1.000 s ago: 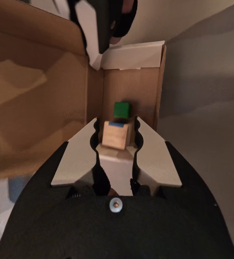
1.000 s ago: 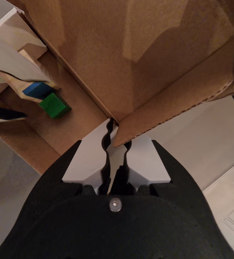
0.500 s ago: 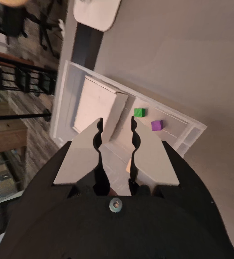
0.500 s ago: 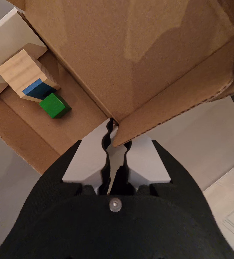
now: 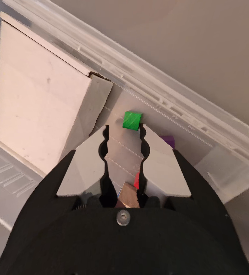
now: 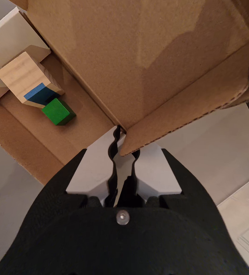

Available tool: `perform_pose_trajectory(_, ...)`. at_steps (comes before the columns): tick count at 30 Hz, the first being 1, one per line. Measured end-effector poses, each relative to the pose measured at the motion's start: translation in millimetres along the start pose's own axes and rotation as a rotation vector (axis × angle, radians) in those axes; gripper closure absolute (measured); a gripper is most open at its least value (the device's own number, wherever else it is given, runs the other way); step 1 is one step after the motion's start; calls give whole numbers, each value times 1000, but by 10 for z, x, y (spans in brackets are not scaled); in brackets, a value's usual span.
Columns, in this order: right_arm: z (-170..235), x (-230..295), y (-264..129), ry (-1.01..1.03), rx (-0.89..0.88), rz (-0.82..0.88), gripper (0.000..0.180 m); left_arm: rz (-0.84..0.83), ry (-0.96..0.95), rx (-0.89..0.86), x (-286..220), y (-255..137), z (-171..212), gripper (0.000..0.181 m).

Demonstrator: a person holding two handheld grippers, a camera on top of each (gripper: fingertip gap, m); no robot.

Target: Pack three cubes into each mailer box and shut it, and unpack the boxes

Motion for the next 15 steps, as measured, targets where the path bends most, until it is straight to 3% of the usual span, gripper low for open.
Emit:
perform_pose_trajectory(4, -1, 1, 0, -2, -1, 0, 171, 31, -21, -27, -3, 86, -60, 158)
perform_pose_trajectory(8, 1, 0, -1, -3, -2, 1, 171, 3, -3, 12, -1, 40, -20, 159)
perform_pose_trajectory(11, 1, 2, -1, -4, -2, 2, 171, -57, 14, -3, -34, -221, -16, 159)
perform_pose_trajectory(15, -1, 3, -2, -4, -2, 2, 171, -213, -20, -116, -52, -914, -55, 160)
Point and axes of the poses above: each gripper's, where its closed fingertips meet, y out along the fingers, z out of its underside, x = y × z across the jaws, the point moved 3 cm from there along -y, back along the fingers, and after that the axes turned 15 degrees about z, right-handed, at the moved point
